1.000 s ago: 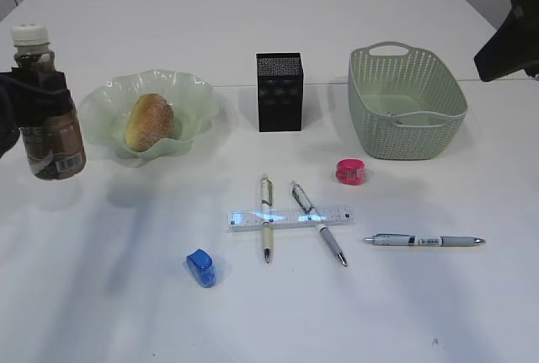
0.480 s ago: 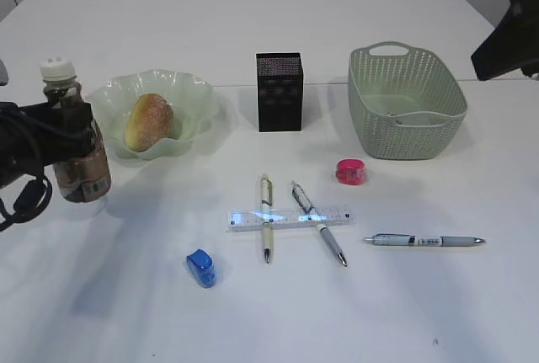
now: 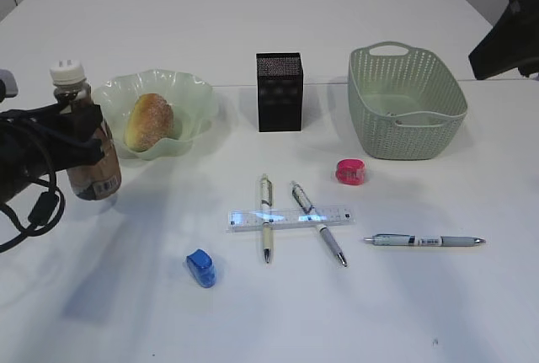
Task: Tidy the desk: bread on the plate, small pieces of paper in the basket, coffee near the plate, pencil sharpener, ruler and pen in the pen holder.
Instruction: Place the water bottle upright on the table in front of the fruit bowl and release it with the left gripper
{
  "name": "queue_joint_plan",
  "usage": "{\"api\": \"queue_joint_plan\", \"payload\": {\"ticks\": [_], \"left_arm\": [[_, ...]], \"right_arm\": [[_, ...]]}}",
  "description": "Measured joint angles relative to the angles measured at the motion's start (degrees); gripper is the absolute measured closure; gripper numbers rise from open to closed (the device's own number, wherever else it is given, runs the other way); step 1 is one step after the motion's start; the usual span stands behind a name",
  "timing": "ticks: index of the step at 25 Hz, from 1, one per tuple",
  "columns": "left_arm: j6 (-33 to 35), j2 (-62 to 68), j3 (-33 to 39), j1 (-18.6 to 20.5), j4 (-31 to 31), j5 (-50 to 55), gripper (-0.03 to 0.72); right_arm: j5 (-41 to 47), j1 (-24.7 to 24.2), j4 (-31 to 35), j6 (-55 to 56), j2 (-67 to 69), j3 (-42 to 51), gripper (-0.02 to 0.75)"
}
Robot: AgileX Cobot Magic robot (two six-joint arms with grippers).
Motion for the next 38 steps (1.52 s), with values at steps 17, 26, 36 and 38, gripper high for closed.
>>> {"api": "queue_joint_plan", "payload": {"ticks": [17, 26, 36, 38], "left_arm": [[-0.17, 7.95, 0.11, 0.0, 0.02, -3.15, 0.411], [-0.26, 8.11, 0.11, 0.0, 0.02, -3.72, 0.411], [-0.26, 8.11, 0.11, 0.0, 0.02, -3.72, 0.411], [-0.26, 7.53, 0.21, 0.0, 0.02, -3.72, 0.411]], "right_arm": [[0.0, 0.0, 0.53, -0.88, 0.0, 0.0, 0.295], [0.0, 0.0, 0.58, -0.88, 0.0, 0.0, 0.295], [0.0, 0.0, 0.58, -0.98, 0.0, 0.0, 0.295], [0.0, 0.0, 0.58, -0.98, 0.0, 0.0, 0.295]]}}
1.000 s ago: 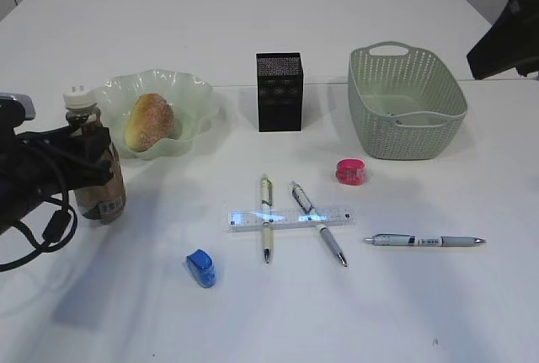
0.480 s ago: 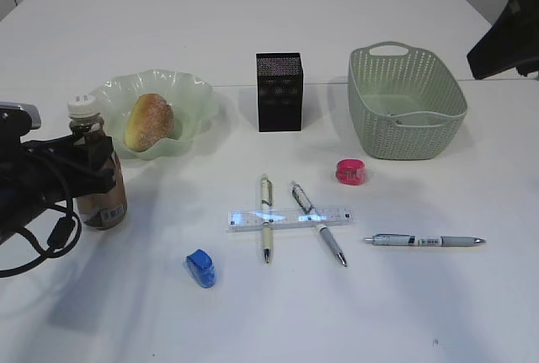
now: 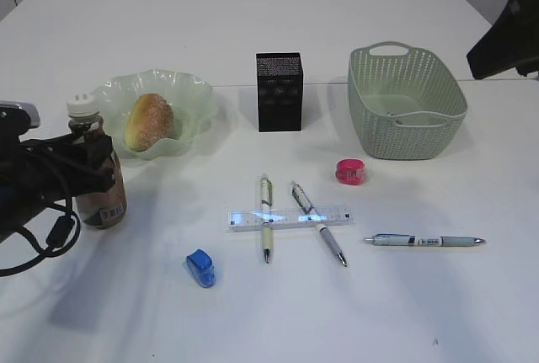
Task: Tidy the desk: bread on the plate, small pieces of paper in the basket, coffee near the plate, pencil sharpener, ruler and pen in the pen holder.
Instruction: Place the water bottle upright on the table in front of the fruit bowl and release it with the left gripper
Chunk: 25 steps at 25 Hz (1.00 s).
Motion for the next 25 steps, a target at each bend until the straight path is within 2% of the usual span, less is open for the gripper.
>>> {"api": "queue_joint_plan", "payload": {"ticks": [25], "left_arm": [[0.0, -0.89, 0.0, 0.0, 0.33, 0.0, 0.411]], "right_arm": [[0.0, 0.0, 0.0, 0.0, 0.0, 0.0, 0.295]]}}
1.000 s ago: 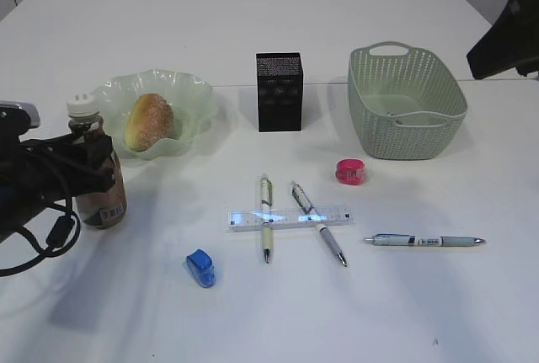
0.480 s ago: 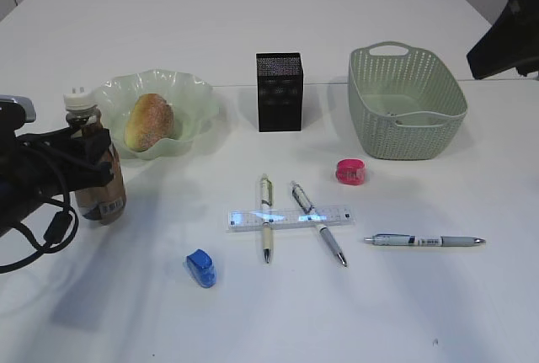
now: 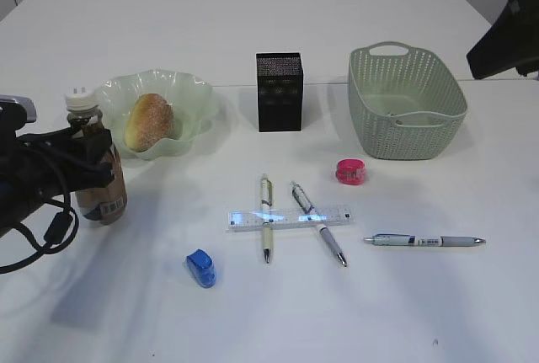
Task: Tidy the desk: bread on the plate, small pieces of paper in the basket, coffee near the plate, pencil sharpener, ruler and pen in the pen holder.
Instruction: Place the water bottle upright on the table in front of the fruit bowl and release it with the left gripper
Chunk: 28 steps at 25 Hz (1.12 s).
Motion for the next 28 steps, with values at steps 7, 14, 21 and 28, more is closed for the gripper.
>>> {"api": "queue_joint_plan", "payload": {"ticks": [7, 14, 21, 28], "left_arm": [[0.0, 0.0, 0.0, 0.0, 0.12, 0.0, 0.407], [0.0, 0.0, 0.0, 0.0, 0.12, 0.0, 0.39], [0.0, 0.0, 0.0, 0.0, 0.12, 0.0, 0.366], [0.0, 0.0, 0.0, 0.0, 0.12, 0.0, 0.331]], "right_arm": [[0.0, 0.0, 0.0, 0.0, 0.0, 0.0, 0.295], [0.0, 0.0, 0.0, 0.0, 0.0, 0.0, 0.295], [0.0, 0.0, 0.0, 0.0, 0.0, 0.0, 0.295], [0.0, 0.0, 0.0, 0.0, 0.0, 0.0, 0.295]]}}
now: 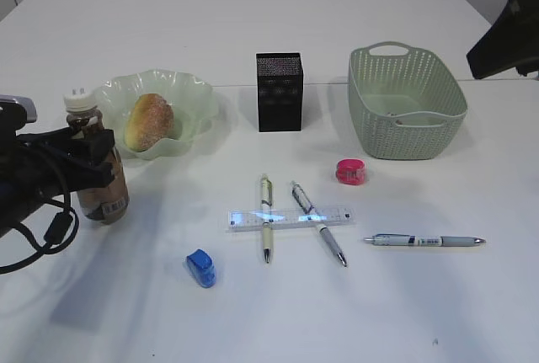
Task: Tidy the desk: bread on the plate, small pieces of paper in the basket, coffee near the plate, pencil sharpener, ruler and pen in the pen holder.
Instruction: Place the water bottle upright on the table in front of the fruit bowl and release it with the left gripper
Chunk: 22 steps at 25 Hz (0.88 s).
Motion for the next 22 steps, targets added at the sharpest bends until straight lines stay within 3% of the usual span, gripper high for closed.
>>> {"api": "queue_joint_plan", "payload": {"ticks": [17, 22], "left_arm": [[0.0, 0.0, -0.1, 0.0, 0.23, -1.79, 0.194], [0.0, -0.12, -0.1, 0.0, 0.23, -1.83, 0.089]], "right_arm": [[0.0, 0.0, 0.0, 0.0, 0.0, 0.0, 0.295], [0.0, 0.0, 0.0, 0.0, 0.0, 0.0, 0.295]]}}
